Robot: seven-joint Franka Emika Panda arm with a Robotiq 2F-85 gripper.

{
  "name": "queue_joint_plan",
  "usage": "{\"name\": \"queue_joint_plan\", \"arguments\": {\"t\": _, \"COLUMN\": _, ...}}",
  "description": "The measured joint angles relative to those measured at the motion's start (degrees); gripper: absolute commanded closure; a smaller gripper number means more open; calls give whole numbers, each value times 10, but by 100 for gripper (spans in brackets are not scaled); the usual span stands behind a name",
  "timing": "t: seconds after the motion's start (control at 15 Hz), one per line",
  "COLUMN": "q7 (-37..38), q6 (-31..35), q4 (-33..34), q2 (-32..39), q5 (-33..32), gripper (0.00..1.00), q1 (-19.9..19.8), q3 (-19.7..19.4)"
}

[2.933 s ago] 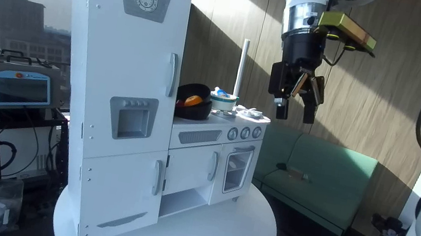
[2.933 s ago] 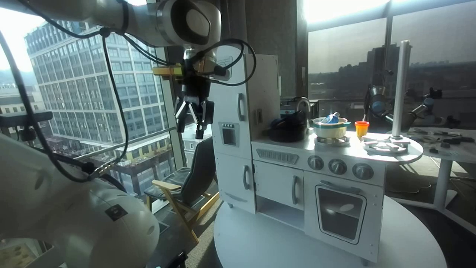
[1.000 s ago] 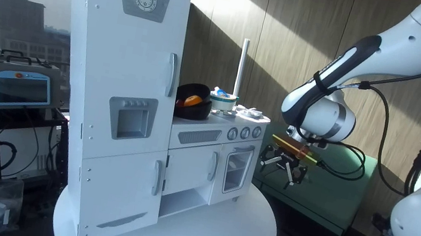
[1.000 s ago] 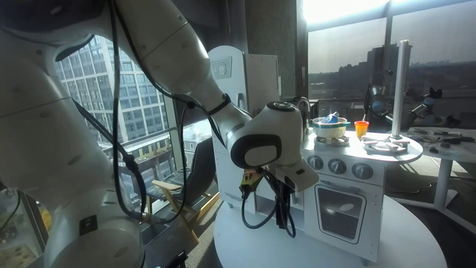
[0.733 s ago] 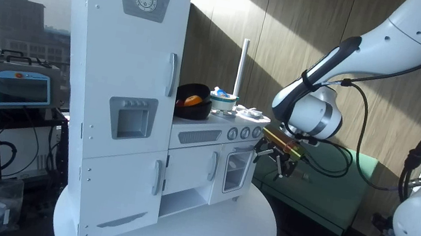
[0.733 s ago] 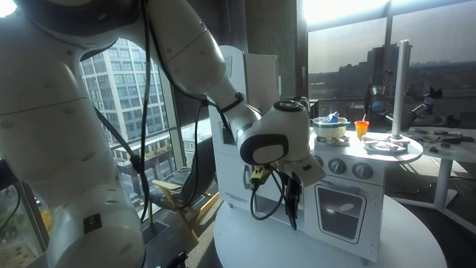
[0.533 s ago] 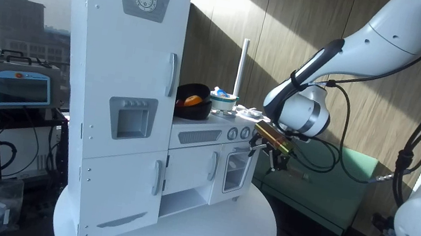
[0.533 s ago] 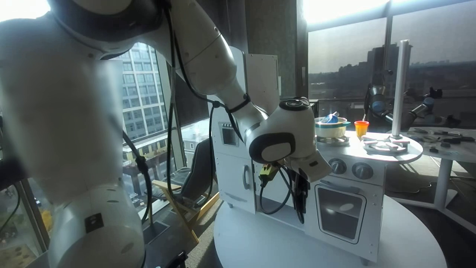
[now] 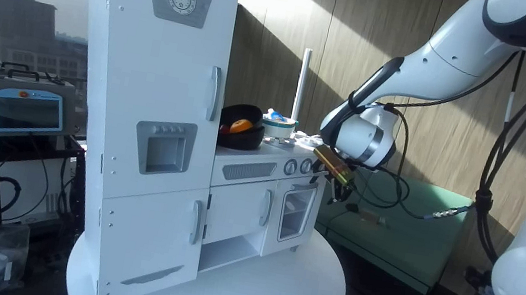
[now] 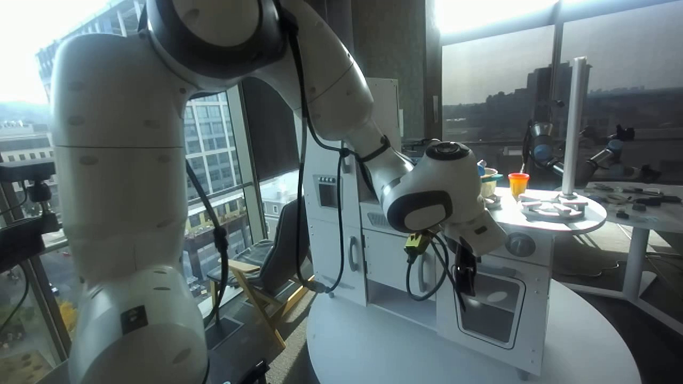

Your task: Open the right bottom door of the cabinet

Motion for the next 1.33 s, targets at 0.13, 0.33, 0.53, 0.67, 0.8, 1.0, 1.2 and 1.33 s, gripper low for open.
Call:
{"name": "queue_joint_plan", "arguments": {"t": 0.13, "q7": -17, "q6": 5, "q4": 17, "q2": 13, "q5": 34, "gripper": 0, "q1": -1, "q3": 8}}
{"name": "queue_joint_plan", "arguments": {"t": 0.33, "q7": -60, "q6": 11, "q4": 32, "q2": 28, "q5": 99, "gripper": 0, "q1": -5, "q3": 27}}
{"name": "queue_joint_plan", "arguments": {"t": 0.53, "q7": -110, "q6": 18, "q4": 36, "q2": 43, "q5": 162, "gripper": 0, "q1": -15, "q3": 46}}
{"name": "queue_joint_plan", "arguments": {"t": 0.67, "q7": -140, "q6": 23, "q4": 36, "q2": 53, "q5": 194, "gripper": 0, "q1": -22, "q3": 55}}
{"name": "queue_joint_plan", "arguments": {"t": 0.8, "q7": -170, "q6": 24, "q4": 39, "q2": 56, "q5": 224, "gripper": 0, "q1": -29, "q3": 63}}
{"name": "queue_joint_plan", "arguments": {"t": 1.0, "q7": -202, "q6": 24, "q4": 40, "q2": 57, "q5": 252, "gripper": 0, "q1": -35, "q3": 68}}
{"name": "queue_joint_plan", "arguments": {"t": 1.2, "q7": -230, "q6": 24, "q4": 42, "q2": 57, "q5": 278, "gripper": 0, "q1": -37, "q3": 72}}
{"name": "queue_joint_plan", "arguments": {"t": 1.33, "q7": -247, "q6": 24, "q4": 44, "q2": 58, "q5": 296, "gripper": 0, "q1": -39, "q3": 74}}
